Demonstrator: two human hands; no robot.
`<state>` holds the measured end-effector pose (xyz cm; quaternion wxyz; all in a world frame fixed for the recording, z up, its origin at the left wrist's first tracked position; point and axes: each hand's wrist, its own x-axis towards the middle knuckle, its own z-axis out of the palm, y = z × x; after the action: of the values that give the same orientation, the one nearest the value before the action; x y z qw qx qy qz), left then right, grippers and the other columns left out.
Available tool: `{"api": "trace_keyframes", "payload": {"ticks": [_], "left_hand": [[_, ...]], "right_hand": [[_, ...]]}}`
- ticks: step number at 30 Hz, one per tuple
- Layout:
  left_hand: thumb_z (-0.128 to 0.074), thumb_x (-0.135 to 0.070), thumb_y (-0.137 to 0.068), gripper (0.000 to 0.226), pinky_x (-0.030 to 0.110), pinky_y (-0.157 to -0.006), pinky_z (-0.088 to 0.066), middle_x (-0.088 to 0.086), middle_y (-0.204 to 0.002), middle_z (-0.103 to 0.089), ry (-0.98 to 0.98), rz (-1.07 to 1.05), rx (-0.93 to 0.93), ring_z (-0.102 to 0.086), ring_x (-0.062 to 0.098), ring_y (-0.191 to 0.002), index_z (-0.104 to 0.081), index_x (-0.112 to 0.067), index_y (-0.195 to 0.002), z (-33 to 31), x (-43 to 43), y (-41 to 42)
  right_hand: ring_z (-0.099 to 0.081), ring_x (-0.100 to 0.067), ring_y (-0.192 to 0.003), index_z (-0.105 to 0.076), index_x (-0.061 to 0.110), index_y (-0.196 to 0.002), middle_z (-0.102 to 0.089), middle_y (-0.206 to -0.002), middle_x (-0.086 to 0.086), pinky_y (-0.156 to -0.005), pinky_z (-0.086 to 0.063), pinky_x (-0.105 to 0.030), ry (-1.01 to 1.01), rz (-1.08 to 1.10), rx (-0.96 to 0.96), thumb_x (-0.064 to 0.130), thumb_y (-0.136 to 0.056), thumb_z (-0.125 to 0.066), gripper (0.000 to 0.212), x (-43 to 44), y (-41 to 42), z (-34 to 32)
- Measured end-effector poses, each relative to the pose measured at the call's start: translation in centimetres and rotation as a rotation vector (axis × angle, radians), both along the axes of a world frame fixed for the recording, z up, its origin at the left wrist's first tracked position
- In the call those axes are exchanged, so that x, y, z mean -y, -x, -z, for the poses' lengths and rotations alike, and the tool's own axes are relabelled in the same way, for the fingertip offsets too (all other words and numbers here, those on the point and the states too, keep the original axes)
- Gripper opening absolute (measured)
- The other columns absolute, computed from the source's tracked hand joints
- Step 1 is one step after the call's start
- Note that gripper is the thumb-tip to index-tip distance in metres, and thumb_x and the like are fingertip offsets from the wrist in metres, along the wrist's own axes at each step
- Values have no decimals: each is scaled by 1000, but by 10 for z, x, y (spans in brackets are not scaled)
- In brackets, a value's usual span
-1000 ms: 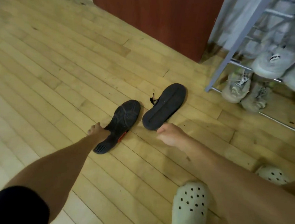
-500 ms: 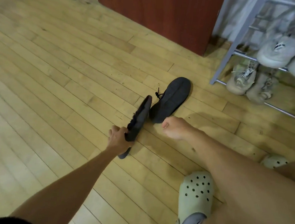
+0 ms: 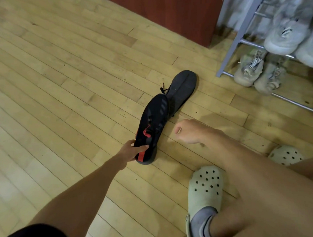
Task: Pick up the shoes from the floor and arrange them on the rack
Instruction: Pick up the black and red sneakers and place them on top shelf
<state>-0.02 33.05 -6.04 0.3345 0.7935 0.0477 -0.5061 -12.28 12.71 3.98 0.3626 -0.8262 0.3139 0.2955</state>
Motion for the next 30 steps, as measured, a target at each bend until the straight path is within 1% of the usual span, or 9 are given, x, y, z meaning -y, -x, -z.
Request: {"api": "trace_keyframes", "payload": {"ticks": [3, 7, 10, 13, 17, 19, 24, 27, 30], "left_hand": [[-78, -34, -74, 69, 35, -85, -53, 5, -116, -59, -77, 167, 96, -58, 25, -105, -49, -8, -132, 3, 10, 7], [-78, -33, -76, 55, 37, -89, -55, 11, -107, -69, -91, 312, 44, -66, 26, -101, -62, -3, -120, 1, 19, 23], [-78, -27, -76, 50, 36, -88, -56, 13, -109, -71, -44, 298, 20, -67, 25, -99, -65, -1, -117, -3, 27, 38], [-82, -16, -72, 44, 30, -75, -60, 13, -102, -71, -47, 205, -32, -69, 22, -86, -66, 4, -107, -15, 25, 41], [-80, -9, -69, 20, 22, -50, -57, 8, -72, -74, -101, 264, 12, -72, 15, -57, -69, 1, -84, -53, 9, 16], [-80, -9, -69, 19, 20, -47, -55, 5, -63, -75, -45, 225, 29, -72, 15, -56, -69, 0, -82, -77, 0, 6], [-78, -13, -72, 21, 23, -55, -58, 9, -81, -75, 179, 174, 114, -72, 19, -71, -70, -1, -87, -137, 1, 11], [-76, -20, -76, 25, 23, -61, -58, 11, -89, -76, 356, 203, 141, -73, 19, -76, -70, -2, -93, -183, 18, 20], [-74, -27, -79, 32, 24, -63, -58, 10, -94, -77, 508, 250, 166, -73, 21, -84, -70, -4, -101, -232, 37, 33]], "right_hand": [[-58, -29, -112, -65, 11, -115, -62, -123, -10, -100, -48, -44, -8, -7, 20, 12, -92, -45, 30, 2, -2, -4], [-55, -38, -120, -58, 0, -125, -60, -130, -20, -102, -46, -50, -20, -12, 47, 9, -91, -47, 37, 4, -12, -11], [-52, -39, -124, -55, -2, -128, -58, -133, -20, -102, -45, -53, -8, -20, 78, 8, -91, -47, 39, 0, -19, -12], [-53, -39, -123, -54, -4, -128, -57, -134, -21, -101, -46, -52, 6, -42, 48, 8, -91, -47, 40, 1, -14, -19], [-62, -29, -89, -60, 1, -121, -63, -121, -20, -74, -53, -35, 32, 31, 15, 15, -92, -49, 34, 20, 0, -37], [-63, -24, -92, -60, 6, -120, -62, -116, -14, -77, -55, -34, 39, 68, 33, 19, -93, -52, 31, 23, 3, -47], [-65, -23, -102, -58, 7, -124, -60, -122, -8, -88, -56, -38, -50, 27, 86, 33, -95, -55, 39, 6, 6, -92], [-65, -15, -89, -58, 11, -125, -62, -118, -4, -82, -57, -34, -130, 75, 170, 45, -90, -59, 48, -6, 17, -130], [-66, -18, -94, -53, 16, -132, -62, -122, -3, -76, -58, -32, -179, 179, 301, 44, -89, -62, 53, -6, 41, -166]]}}
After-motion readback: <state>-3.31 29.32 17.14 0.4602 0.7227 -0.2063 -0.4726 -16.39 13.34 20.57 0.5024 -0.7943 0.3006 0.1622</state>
